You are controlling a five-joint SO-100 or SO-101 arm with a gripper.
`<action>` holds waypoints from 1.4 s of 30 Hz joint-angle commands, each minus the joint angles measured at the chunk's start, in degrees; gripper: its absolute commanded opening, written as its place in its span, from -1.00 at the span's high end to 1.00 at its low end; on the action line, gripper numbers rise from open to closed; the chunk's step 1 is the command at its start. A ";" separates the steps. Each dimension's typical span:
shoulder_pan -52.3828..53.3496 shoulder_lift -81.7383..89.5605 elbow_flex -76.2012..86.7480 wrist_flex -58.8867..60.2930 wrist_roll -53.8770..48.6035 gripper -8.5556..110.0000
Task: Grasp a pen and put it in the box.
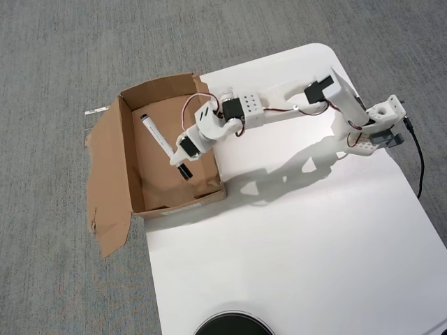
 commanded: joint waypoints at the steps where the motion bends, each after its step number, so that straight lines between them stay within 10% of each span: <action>1: 0.13 -1.85 -0.92 -0.26 0.22 0.85; 42: -0.40 0.26 -1.27 -0.09 0.22 0.59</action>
